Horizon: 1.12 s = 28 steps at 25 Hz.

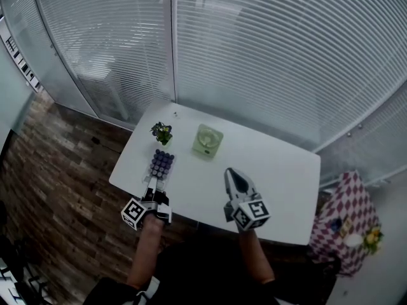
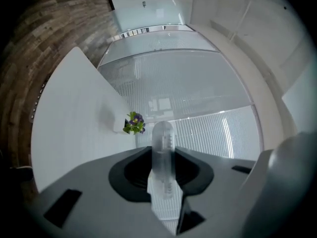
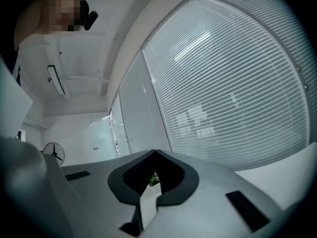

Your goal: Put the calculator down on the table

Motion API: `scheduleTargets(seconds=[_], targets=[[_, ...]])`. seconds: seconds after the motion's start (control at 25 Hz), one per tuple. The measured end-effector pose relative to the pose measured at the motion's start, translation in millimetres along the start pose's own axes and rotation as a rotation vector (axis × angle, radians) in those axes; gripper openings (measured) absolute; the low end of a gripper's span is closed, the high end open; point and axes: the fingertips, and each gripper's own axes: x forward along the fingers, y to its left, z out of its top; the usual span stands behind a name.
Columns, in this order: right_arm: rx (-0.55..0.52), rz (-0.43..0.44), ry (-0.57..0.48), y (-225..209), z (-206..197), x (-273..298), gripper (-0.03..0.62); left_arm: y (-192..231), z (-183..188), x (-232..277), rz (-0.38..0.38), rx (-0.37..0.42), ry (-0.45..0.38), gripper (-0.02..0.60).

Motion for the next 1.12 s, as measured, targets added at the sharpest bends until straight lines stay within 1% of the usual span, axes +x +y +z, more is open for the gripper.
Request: scheduleTargets(seconds=[0.12, 0.24, 0.36, 0.68, 0.8, 0.92, 1.0, 1.12], targets=[[0.008, -0.003, 0.000, -5.8, -2.1, -0.8, 0.005, 26.3, -0.4, 0.0, 0.039, 0.004, 0.001, 0.098], [-0.004, -0.017, 0.028, -6.3, -0.9, -0.8, 0.005, 51.1, -0.1, 3.7, 0.072, 0.005, 0.008, 0.098], [0.003, -0.008, 0.024, -5.3, -1.7, 1.1, 0.005, 76.5, -0.7, 10.5, 0.105, 0.008, 0.025, 0.100], [-0.003, -0.014, 0.048, -6.4, -4.7, 2.7, 0.005, 138.9, -4.8, 31.6, 0.175, -0.031, 0.073, 0.100], [0.002, -0.019, 0.052, -9.2, -9.1, 0.5, 0.005, 162.8, -7.4, 39.5, 0.213, -0.018, 0.093, 0.100], [-0.020, -0.038, 0.067, -13.3, -14.4, -5.3, 0.005, 186.4, -11.7, 41.5, 0.268, -0.002, 0.116, 0.100], [-0.027, -0.043, 0.071, -15.3, -17.7, -7.9, 0.005, 194.5, -11.6, 43.6, 0.285, -0.002, 0.121, 0.100], [-0.030, -0.056, 0.081, -17.5, -18.9, -11.3, 0.005, 198.6, -12.0, 48.7, 0.291, -0.001, 0.131, 0.100]])
